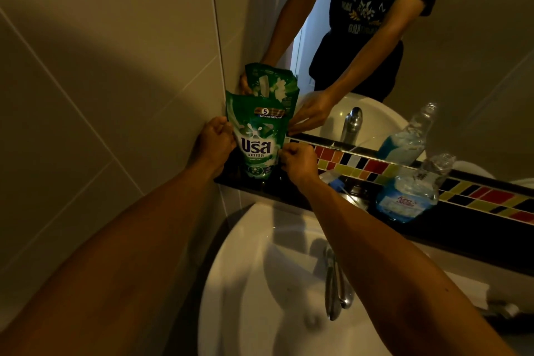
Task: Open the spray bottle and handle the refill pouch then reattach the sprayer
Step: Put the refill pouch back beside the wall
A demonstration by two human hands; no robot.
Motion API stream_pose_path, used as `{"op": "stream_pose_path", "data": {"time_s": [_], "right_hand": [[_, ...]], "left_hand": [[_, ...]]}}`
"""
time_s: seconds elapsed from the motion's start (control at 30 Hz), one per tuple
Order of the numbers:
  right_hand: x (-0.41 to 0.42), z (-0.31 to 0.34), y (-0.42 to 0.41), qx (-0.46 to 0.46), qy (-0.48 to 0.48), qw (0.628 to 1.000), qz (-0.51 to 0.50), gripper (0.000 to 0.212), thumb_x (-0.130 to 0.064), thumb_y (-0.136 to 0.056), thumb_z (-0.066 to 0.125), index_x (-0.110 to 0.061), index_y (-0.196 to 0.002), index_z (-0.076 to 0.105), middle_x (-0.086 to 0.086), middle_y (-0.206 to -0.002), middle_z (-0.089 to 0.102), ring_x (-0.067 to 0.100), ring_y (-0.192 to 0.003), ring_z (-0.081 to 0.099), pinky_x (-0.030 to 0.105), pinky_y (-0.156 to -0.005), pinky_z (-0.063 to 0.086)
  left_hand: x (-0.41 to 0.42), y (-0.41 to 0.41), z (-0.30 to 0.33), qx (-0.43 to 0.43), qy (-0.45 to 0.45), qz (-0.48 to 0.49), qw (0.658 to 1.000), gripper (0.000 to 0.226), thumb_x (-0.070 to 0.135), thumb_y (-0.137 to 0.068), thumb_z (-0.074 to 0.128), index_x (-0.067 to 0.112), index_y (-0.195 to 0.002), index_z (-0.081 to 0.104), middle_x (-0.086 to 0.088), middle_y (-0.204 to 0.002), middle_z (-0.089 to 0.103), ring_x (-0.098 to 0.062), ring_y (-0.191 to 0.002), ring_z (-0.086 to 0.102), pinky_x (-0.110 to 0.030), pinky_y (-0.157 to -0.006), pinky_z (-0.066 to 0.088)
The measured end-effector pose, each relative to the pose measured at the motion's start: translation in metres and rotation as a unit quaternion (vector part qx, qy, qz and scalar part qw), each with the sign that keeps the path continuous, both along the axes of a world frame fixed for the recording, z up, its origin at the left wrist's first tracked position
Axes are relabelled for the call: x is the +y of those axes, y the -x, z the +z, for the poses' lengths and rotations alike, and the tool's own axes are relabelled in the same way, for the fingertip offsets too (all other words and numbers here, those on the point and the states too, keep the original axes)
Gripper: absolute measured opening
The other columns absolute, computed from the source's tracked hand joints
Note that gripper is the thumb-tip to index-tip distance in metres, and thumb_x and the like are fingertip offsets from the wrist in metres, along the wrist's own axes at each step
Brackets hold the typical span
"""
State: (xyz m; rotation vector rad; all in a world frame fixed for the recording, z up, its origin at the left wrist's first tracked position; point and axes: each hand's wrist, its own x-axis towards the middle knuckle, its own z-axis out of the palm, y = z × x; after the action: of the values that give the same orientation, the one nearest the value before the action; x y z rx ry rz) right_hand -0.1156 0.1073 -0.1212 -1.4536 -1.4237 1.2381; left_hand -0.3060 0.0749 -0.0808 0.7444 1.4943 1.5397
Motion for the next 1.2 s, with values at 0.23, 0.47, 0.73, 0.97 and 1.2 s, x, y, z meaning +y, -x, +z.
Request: {"op": "stream_pose_path", "data": {"time_s": [0.23, 0.47, 0.73, 0.97, 1.2], "right_hand": [[-0.013, 0.001, -0.005, 0.018, -0.014, 0.999, 0.026, 0.026, -0.004, -0.1, 0.06, -0.007, -0.124, 0.07, 0.0, -0.101, 0.074, 0.022, -0.103, 0.07, 0.034, -0.09, 0.058], [-0.051, 0.002, -0.034, 0.001, -0.033, 0.998, -0.046, 0.023, -0.008, -0.1, 0.062, -0.015, -0.121, 0.066, -0.005, -0.09, 0.067, 0.018, -0.09, 0.068, 0.021, -0.071, 0.052], [-0.107, 0.01, -0.123, 0.017, -0.081, 0.985, -0.153, 0.023, -0.018, -0.099, 0.066, -0.013, -0.121, 0.069, -0.001, -0.104, 0.073, 0.017, -0.101, 0.07, 0.036, -0.091, 0.059], [-0.13, 0.021, -0.213, 0.036, -0.109, 0.955, -0.273, 0.023, -0.022, -0.093, 0.075, -0.03, -0.105, 0.058, -0.006, -0.101, 0.063, 0.011, -0.096, 0.066, 0.031, -0.081, 0.061], [-0.102, 0.029, -0.264, -0.022, -0.106, 0.968, -0.225, 0.077, -0.026, -0.086, 0.083, -0.022, -0.149, 0.04, 0.003, -0.153, 0.036, 0.025, -0.139, 0.045, 0.049, -0.103, 0.055]], "left_hand": [[-0.007, -0.008, -0.003, 0.095, 0.056, 0.013, 0.994, 0.032, 0.017, -0.1, 0.047, 0.011, -0.13, 0.057, -0.014, -0.122, 0.067, -0.029, -0.111, 0.066, -0.039, -0.094, 0.054], [-0.035, -0.048, -0.019, 0.148, 0.146, 0.095, 0.973, 0.017, 0.001, -0.087, 0.055, 0.009, -0.102, 0.056, -0.022, -0.113, 0.065, -0.038, -0.105, 0.063, -0.043, -0.089, 0.054], [-0.06, -0.137, -0.031, 0.242, 0.131, -0.077, 0.958, 0.015, 0.019, -0.084, 0.072, 0.011, -0.097, 0.069, -0.016, -0.105, 0.069, -0.034, -0.1, 0.064, -0.04, -0.093, 0.052], [-0.058, -0.217, -0.018, 0.282, 0.104, -0.141, 0.943, 0.015, 0.029, -0.084, 0.073, 0.031, -0.081, 0.058, -0.002, -0.091, 0.066, -0.019, -0.079, 0.062, -0.027, -0.06, 0.047], [-0.045, -0.252, -0.021, 0.356, 0.151, -0.132, 0.913, 0.013, 0.033, -0.089, 0.068, 0.022, -0.096, 0.062, -0.003, -0.093, 0.064, -0.018, -0.077, 0.061, -0.033, -0.063, 0.051]]}}
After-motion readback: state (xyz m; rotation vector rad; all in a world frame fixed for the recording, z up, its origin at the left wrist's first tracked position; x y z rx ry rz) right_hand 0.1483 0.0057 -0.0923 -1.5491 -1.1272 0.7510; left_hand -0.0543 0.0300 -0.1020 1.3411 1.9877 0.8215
